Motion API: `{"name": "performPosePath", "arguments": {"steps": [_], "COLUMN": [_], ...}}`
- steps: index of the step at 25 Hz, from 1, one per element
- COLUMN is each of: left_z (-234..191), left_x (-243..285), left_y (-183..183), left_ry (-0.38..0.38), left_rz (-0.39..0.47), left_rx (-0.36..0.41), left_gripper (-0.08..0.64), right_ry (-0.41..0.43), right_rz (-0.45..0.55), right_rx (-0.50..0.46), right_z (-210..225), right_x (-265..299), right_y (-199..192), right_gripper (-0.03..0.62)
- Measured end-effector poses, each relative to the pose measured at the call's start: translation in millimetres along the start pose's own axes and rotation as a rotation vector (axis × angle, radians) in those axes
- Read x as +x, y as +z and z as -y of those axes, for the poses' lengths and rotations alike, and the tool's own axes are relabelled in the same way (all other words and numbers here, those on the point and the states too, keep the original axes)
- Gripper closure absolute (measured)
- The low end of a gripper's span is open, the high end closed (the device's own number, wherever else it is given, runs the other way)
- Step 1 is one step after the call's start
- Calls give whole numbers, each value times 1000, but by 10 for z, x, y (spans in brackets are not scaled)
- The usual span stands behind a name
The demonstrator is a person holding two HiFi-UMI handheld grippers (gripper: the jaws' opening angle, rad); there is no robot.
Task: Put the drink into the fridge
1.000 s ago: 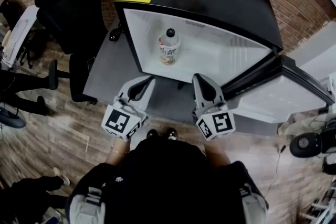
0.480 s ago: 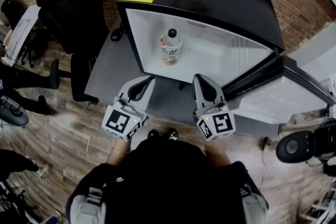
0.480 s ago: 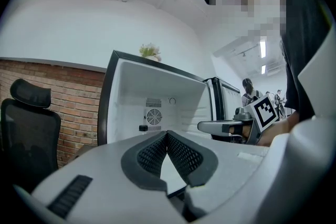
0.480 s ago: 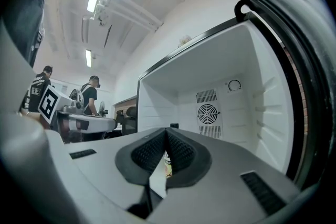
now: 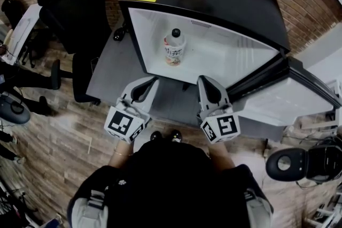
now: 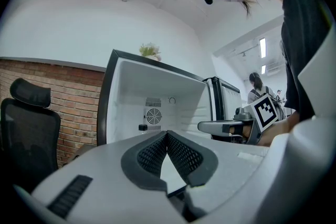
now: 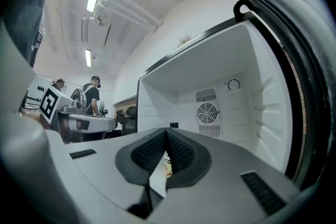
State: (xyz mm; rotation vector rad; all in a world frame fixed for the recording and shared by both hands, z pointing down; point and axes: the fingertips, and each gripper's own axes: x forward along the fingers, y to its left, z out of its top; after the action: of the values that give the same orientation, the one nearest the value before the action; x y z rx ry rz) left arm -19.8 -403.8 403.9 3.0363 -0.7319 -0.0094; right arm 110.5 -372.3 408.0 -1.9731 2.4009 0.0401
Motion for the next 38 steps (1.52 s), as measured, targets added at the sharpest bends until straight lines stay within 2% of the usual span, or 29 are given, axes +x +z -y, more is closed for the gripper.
{"name": "performPosePath", "arguments": {"steps": [16, 25, 29, 31, 35, 38], "left_z": [8, 12, 15, 8, 10, 13], "left_x": [-20, -1, -15, -20, -6, -11], "left_y": [-36, 35, -26, -45, -1, -46], "left_ry": [8, -2, 4, 6, -1, 2], "left_rz": [-24, 18, -17, -30, -4, -28], "left_rx": [-12, 8, -9, -15, 2, -8], "left_gripper": [563, 562, 563, 562, 563, 562], "right_ry": [-1, -2, -1, -4, 1, 11], "right_rz": [-2, 5, 3, 0, -13, -20], "right_rx": [5, 16, 34, 29, 0, -11], "right_z": [-4, 2, 14, 17, -5, -29], "right_x": [-19, -21, -27, -23, -7, 5], "right_y": [-8, 0, -21, -24, -25, -34], "right_gripper": [594, 594, 594, 594, 594, 594]}}
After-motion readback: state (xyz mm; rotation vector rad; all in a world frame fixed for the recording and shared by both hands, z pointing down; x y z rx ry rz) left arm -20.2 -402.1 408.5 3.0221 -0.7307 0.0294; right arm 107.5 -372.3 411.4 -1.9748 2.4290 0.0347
